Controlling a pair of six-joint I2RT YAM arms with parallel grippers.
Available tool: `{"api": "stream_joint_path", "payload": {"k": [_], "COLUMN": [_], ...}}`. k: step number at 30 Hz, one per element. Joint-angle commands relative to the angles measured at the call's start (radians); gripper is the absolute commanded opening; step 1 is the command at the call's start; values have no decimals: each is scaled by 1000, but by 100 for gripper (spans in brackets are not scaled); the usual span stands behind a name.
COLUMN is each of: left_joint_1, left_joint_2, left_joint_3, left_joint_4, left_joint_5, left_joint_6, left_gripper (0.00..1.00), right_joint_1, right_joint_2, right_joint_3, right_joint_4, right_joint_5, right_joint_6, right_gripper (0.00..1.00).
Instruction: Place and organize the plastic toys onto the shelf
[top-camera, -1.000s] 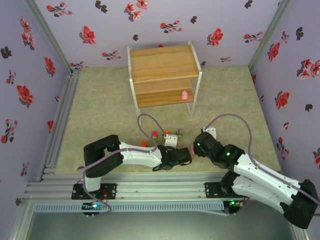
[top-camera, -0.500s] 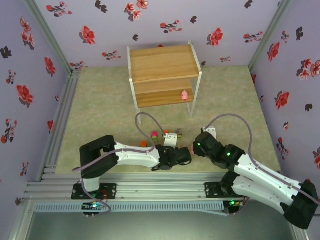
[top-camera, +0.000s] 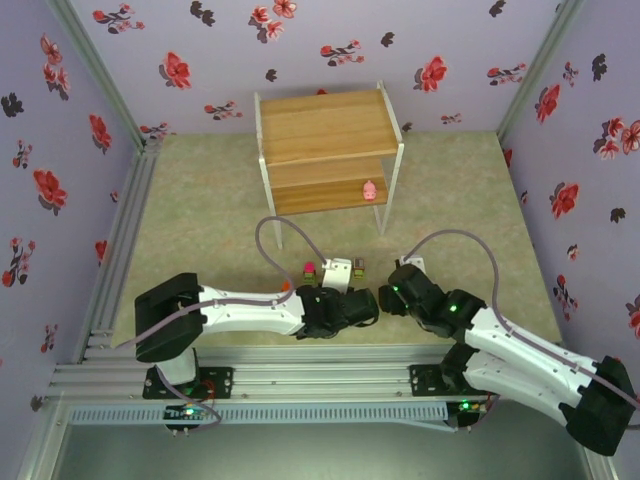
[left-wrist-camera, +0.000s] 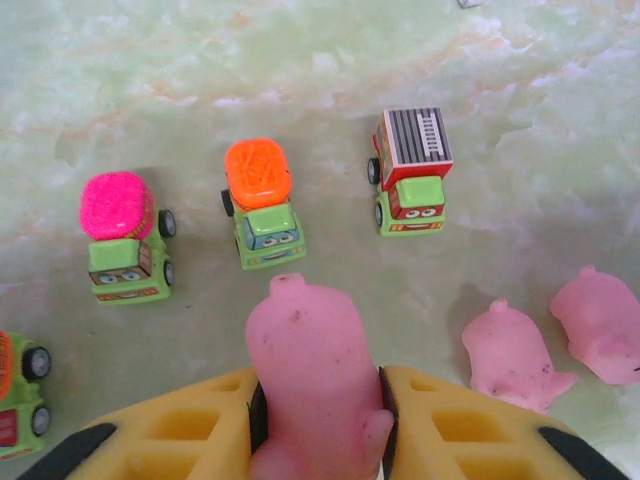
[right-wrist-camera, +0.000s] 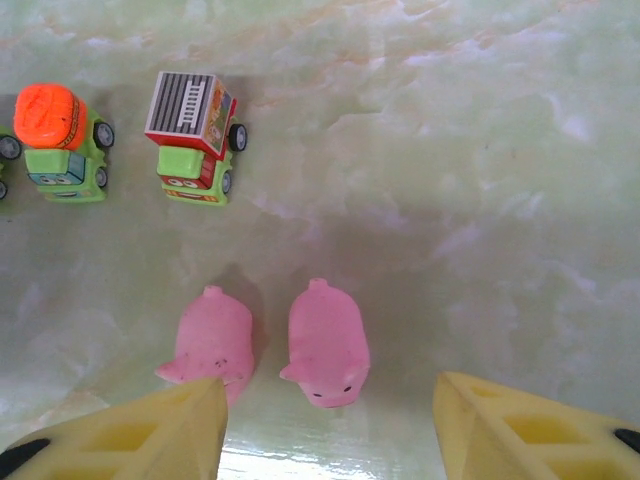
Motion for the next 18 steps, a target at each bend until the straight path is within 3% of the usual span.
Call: {"api": "stream_joint_path", "payload": {"k": [1, 18], "left_joint_1": [-3, 103], "left_joint_2": [-39, -105], "left_joint_3": [21, 91], "left_joint_4": [-49, -65], "left_joint_5": [-60, -56], "left_joint_6": [35, 218], "left_gripper": [34, 34], "right_joint_1": [5, 4], "right_joint_2": [2, -27], "right_joint_3": [-8, -18], "right_joint_4": [25, 31], "right_joint_5": [-25, -30], "right_joint_6": [-27, -36], "right_gripper": [58, 60]}}
